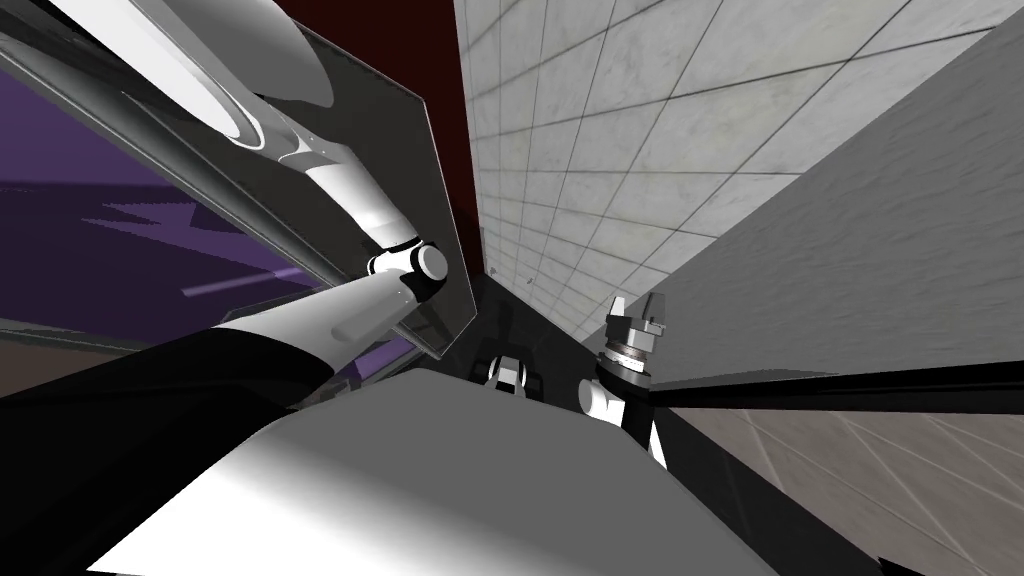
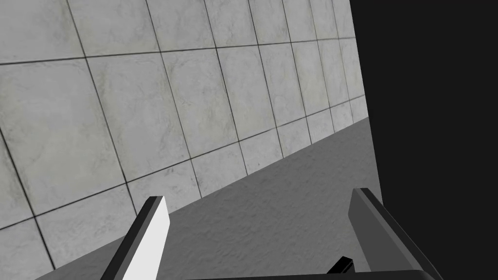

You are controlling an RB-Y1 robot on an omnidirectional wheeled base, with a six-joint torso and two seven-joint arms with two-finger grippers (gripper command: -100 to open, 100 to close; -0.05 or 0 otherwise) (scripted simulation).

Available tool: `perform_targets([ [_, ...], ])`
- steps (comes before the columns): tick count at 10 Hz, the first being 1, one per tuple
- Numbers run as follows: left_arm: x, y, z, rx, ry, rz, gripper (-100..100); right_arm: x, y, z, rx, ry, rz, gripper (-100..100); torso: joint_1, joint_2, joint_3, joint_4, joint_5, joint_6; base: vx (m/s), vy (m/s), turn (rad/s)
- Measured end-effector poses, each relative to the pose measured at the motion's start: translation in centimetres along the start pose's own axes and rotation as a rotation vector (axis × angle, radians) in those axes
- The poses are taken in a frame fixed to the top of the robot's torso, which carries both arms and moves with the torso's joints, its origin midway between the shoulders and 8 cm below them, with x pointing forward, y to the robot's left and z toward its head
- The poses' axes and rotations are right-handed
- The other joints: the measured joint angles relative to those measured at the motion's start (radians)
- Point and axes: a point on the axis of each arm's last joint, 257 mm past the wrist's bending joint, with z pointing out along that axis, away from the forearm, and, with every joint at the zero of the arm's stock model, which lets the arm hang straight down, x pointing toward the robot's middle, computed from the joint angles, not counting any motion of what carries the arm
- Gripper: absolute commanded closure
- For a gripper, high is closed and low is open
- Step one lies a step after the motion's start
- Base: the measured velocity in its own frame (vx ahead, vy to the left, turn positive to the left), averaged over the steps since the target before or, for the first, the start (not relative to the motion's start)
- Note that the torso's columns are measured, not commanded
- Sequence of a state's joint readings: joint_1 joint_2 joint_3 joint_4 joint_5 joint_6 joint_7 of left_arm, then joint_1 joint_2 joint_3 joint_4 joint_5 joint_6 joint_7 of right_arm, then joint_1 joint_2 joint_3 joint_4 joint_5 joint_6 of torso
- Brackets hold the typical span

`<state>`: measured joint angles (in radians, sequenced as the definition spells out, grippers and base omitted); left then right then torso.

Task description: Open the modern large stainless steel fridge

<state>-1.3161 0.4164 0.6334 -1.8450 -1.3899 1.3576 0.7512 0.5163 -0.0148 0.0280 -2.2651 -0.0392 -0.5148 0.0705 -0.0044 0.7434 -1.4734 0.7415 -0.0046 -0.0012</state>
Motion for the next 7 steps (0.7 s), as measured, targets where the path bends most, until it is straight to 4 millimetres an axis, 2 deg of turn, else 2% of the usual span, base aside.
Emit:
perform_targets([
  [2, -0.8, -0.7, 0.1, 0.024, -0.027, -0.003, 100, 0.0, 0.0, 0.0, 0.000, 0.000, 0.000, 0, 0.009, 0.003, 0.001, 0.001, 0.003, 0.000, 0.062, -0.111, 0.011],
  [3, -1.1, -0.9, 0.1, 0.034, -0.040, 0.000, 100, 0.0, 0.0, 0.0, 0.000, 0.000, 0.000, 0, 0.010, 0.000, 0.000, 0.001, 0.004, -0.002, 0.161, -0.168, 0.038],
  [7, -3.9, -4.5, 0.6, 0.139, -0.127, -0.009, 100, 0.0, 0.0, 0.0, 0.000, 0.000, 0.000, 0, 0.002, -0.003, -0.001, -0.003, 0.003, 0.000, 0.208, -0.217, 0.079],
])
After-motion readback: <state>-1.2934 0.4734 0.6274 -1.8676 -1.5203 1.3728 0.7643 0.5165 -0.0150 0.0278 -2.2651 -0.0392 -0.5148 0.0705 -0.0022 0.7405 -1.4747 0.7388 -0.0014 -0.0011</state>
